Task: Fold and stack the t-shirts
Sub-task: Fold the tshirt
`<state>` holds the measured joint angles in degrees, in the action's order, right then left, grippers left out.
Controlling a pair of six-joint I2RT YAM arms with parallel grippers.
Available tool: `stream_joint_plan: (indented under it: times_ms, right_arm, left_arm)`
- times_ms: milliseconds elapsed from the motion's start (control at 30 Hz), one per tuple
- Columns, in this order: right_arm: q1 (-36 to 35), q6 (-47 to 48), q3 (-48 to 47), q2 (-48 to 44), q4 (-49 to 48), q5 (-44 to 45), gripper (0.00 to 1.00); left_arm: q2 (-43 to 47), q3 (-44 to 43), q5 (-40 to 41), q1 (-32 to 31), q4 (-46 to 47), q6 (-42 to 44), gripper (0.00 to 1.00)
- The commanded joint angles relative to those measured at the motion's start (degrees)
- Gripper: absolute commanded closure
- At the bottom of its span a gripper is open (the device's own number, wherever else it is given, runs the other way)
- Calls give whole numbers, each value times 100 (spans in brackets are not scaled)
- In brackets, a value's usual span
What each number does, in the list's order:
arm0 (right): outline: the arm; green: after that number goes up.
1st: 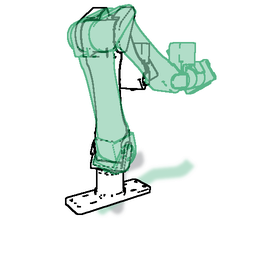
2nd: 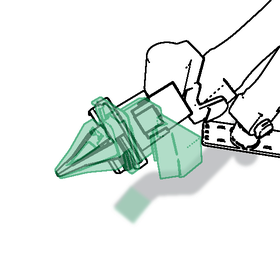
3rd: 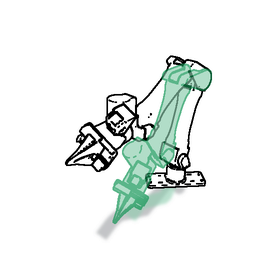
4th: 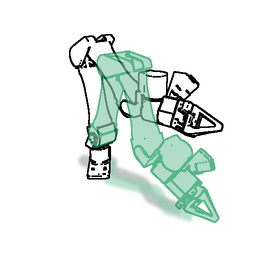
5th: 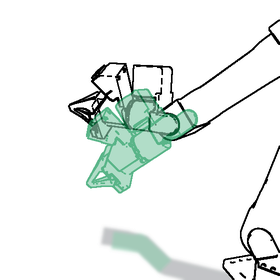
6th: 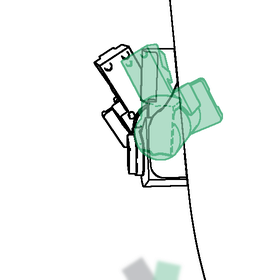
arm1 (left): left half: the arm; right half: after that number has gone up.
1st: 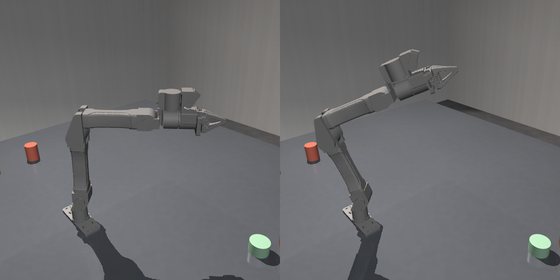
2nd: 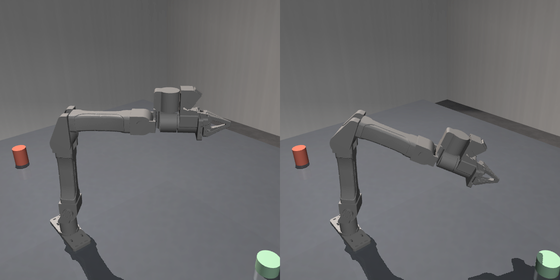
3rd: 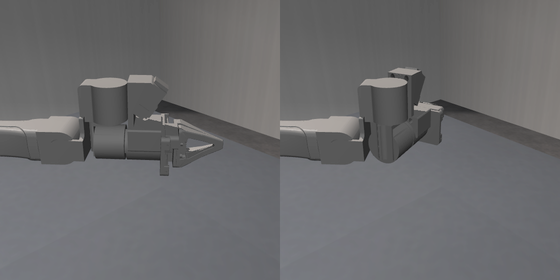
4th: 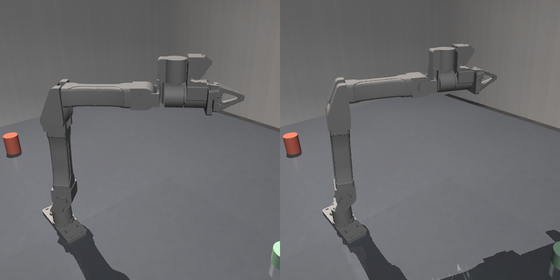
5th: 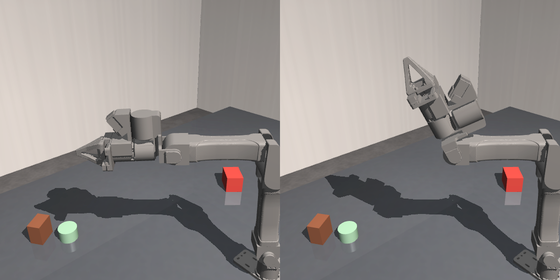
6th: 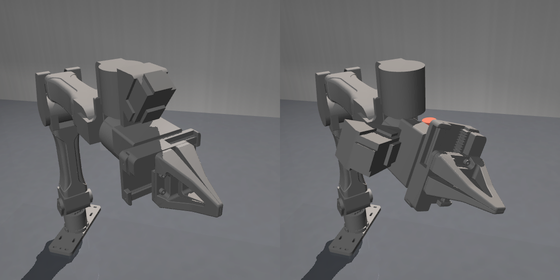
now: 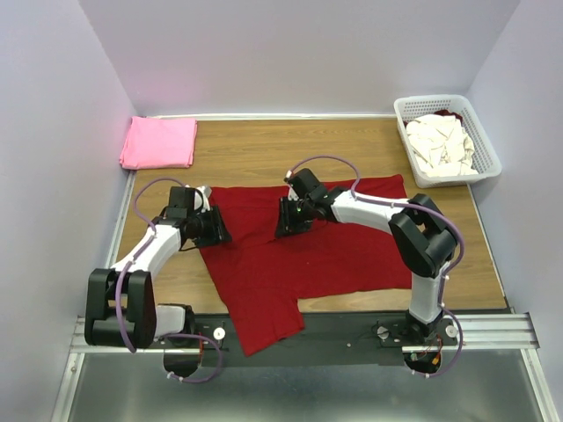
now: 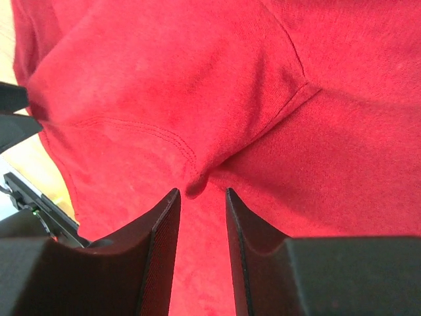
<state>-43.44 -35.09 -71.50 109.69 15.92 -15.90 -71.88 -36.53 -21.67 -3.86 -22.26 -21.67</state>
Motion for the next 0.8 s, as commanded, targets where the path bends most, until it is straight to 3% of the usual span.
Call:
stream_joint_plan:
  times_ms: [0, 400, 767]
  right_arm:
    - [-33, -173, 189, 158, -238, -168, 58]
    - [-33, -226, 348, 211, -458, -167, 58]
    - [-33, -270, 330, 263, -582, -370, 58]
  left_arm:
    - [-309, 32, 5, -80, 336, 58, 44]
    - [-749, 59, -240, -361, 512, 31, 48]
    - [-389, -20, -663, -440, 196, -39, 67]
